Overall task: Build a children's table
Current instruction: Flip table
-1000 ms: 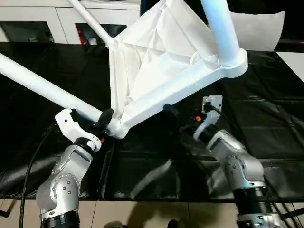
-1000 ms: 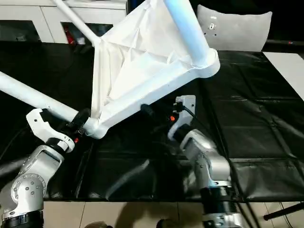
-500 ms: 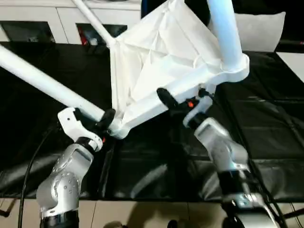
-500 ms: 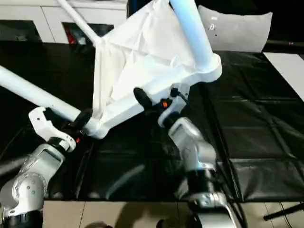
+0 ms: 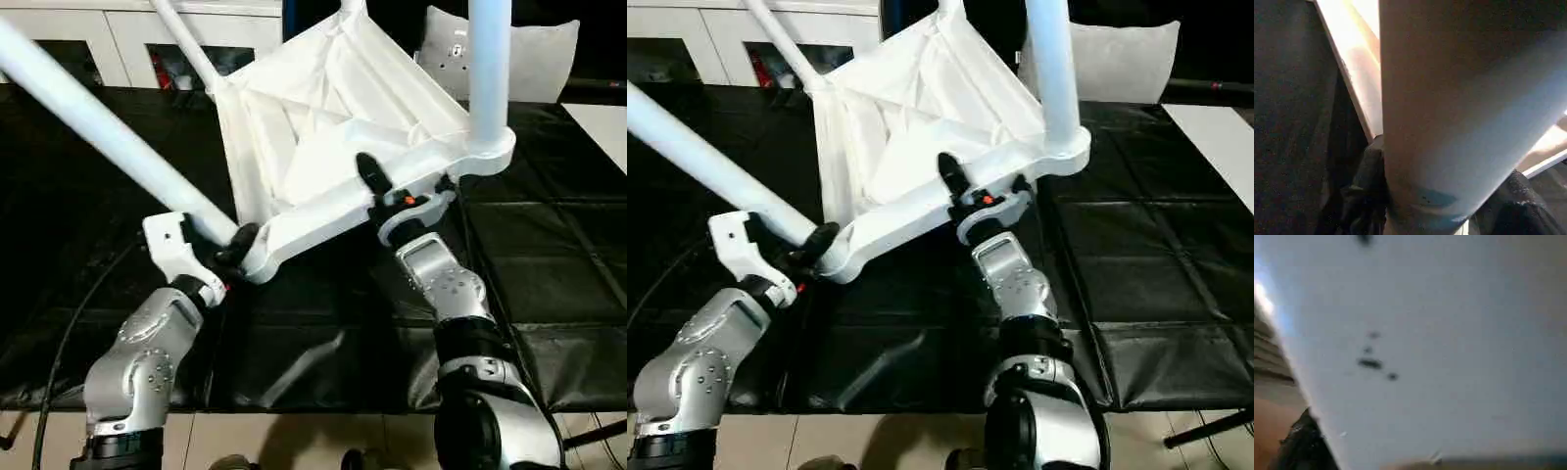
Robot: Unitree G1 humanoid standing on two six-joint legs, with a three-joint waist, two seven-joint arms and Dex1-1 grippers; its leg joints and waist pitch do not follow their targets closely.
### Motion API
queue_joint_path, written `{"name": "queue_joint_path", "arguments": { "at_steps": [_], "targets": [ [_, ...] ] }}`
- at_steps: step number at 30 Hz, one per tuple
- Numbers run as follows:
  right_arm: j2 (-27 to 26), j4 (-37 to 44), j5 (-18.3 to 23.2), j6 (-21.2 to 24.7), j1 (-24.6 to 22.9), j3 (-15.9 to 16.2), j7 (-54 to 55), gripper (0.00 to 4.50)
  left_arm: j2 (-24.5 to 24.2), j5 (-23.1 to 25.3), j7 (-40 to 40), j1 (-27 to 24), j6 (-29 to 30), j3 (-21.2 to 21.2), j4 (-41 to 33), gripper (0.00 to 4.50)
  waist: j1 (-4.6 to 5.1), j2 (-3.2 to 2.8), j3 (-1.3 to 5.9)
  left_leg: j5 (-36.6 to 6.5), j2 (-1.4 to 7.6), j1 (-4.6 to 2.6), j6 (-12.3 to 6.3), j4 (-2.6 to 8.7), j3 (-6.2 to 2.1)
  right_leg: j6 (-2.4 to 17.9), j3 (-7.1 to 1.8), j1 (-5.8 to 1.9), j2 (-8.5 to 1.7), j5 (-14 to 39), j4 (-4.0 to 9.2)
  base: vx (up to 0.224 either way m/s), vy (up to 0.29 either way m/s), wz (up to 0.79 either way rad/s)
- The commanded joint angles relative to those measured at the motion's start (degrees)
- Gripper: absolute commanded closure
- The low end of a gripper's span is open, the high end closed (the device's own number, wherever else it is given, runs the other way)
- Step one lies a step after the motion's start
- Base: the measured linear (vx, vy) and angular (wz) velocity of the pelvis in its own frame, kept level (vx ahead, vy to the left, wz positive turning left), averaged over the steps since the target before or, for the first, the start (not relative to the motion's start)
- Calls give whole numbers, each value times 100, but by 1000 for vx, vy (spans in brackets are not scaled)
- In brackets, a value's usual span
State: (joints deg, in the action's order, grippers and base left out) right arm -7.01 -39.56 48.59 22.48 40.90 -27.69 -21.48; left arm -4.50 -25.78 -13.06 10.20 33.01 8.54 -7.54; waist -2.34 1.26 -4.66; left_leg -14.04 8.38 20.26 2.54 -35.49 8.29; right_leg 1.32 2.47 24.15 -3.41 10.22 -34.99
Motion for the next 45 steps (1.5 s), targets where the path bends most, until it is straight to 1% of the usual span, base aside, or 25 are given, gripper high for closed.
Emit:
{"name": "queue_joint_path", "arguments": {
  "at_steps": [1,3,4,6,7,8,9,10,11,18,20,21,25,27,30,31,32,33,34,35,36,37,39,43,45],
  "targets": [
    [-72,158,185,213,509,183,-340,110,79,-23,-318,-79,387,-629,458,247,-28,56,387,301,369,23,-839,421,-21,1513,-253,-367,-479,839,339,0,0,0],
    [-60,120,157,247,527,212,-365,117,70,7,-336,-54,367,-643,478,247,-36,54,391,294,370,15,-768,421,-20,1472,-251,-359,-471,847,335,0,0,0],
    [-49,85,110,245,544,239,-376,125,61,28,-350,-40,354,-655,489,247,-46,26,391,321,369,26,-733,422,-27,1478,-252,-363,-472,764,323,0,0,0],
    [-31,32,32,228,568,272,-387,143,49,51,-369,-29,341,-672,499,247,-46,40,392,317,368,28,-725,422,-24,1479,-250,-362,-468,743,326,0,0,0],
    [-19,-15,-19,207,589,279,-389,149,45,65,-379,-25,334,-681,507,247,-56,18,409,331,369,23,-712,418,-31,1501,-246,-369,-475,719,313,0,0,0],
    [-15,-30,-31,203,596,276,-391,154,46,72,-384,-24,332,-683,510,247,-55,35,406,332,367,31,-698,417,-24,1505,-246,-370,-470,704,316,0,0,0],
    [-7,-122,-125,52,625,255,-298,161,42,91,-409,-21,327,-695,523,247,-58,22,411,334,366,33,-686,417,-28,1510,-245,-376,-472,696,311,0,0,0],
    [-7,-132,-123,44,628,248,-288,172,42,95,-414,-20,326,-695,525,247,-53,29,410,319,366,36,-682,417,-24,1532,-245,-376,-475,676,313,0,0,0],
    [-4,-169,-119,16,645,218,-228,172,43,112,-431,-14,324,-696,538,247,-61,9,415,324,367,33,-679,413,-25,1535,-245,-379,-477,657,309,0,0,0],
    [26,-250,-75,105,701,176,-167,228,16,184,-456,15,258,-723,598,247,-73,16,444,417,373,28,-734,399,-24,1591,-239,-388,-472,484,283,0,0,0],
    [32,-310,-162,53,737,156,-205,238,-64,356,-477,21,137,-827,619,247,-81,18,451,461,371,27,-761,395,-25,1591,-236,-388,-471,447,278,0,0,0],
    [33,-315,-168,49,739,156,-207,244,-67,368,-472,21,133,-832,621,247,-83,34,464,479,372,22,-772,392,-24,1584,-233,-391,-469,443,275,0,0,0],
    [72,-399,-219,-76,779,116,-153,252,-13,429,-457,43,-5,-736,685,247,-93,25,474,553,368,26,-792,377,-17,1626,-232,-395,-476,371,259,0,0,0],
    [92,-381,-209,-97,785,80,-153,254,-7,406,-462,47,-35,-677,686,178,-100,27,478,520,369,20,-784,375,-13,1620,-231,-393,-476,402,263,0,0,0],
    [110,-342,-219,-97,774,73,-149,255,-28,305,-529,26,-1,-650,649,175,-105,28,496,564,356,25,-769,367,-10,1609,-230,-396,-466,355,241,0,0,0],
    [118,-364,-240,-133,781,52,-132,255,-42,313,-552,6,-25,-666,637,165,-98,32,526,733,348,42,-804,349,-22,1625,-230,-416,-468,135,206,0,0,0],
    [121,-382,-248,-157,785,42,-130,255,-50,326,-568,-8,-45,-674,633,137,-106,18,549,853,341,35,-840,328,-22,1654,-231,-412,-470,-47,183,0,0,0],
    [125,-401,-250,-185,791,35,-133,255,-60,351,-588,-21,-80,-683,626,134,-94,35,560,1018,333,63,-949,304,-22,1718,-227,-400,-455,-335,149,0,0,0],
    [132,-413,-270,-253,795,32,-128,255,-71,368,-607,-50,-127,-683,604,134,-94,34,560,1030,329,63,-997,292,-13,1742,-226,-386,-450,-388,148,0,0,0],
    [138,-421,-274,-304,799,22,-132,255,-79,381,-625,-72,-167,-680,592,127,-102,29,545,915,340,80,-1058,289,-7,1760,-221,-369,-461,-233,172,0,0,0],
    [138,-421,-274,-304,799,22,-132,255,-79,381,-625,-72,-167,-680,592,127,-101,29,539,849,343,87,-1058,287,-2,1758,-222,-367,-465,-127,182,0,0,0],
    [140,-420,-277,-336,798,16,-134,255,-84,410,-637,-97,-256,-677,579,95,-107,27,527,712,346,92,-1023,290,0,1737,-221,-364,-466,86,201,0,0,0],
    [173,-410,-293,-401,800,-4,-134,255,-128,415,-734,-192,-414,-681,471,88,-99,44,511,501,358,98,-891,310,1,1648,-219,-368,-461,427,231,0,0,0],
    [313,-398,-461,-526,814,9,-153,256,-288,329,-1103,-512,-611,-744,59,43,-83,49,511,479,369,92,-790,313,1,1599,-222,-356,-450,414,209,0,0,0],
    [390,-371,-562,-615,815,42,-118,256,-369,310,-1201,-642,-622,-785,-89,41,-81,39,504,448,365,91,-791,311,9,1607,-225,-347,-446,415,213,0,0,0]
  ]
}}
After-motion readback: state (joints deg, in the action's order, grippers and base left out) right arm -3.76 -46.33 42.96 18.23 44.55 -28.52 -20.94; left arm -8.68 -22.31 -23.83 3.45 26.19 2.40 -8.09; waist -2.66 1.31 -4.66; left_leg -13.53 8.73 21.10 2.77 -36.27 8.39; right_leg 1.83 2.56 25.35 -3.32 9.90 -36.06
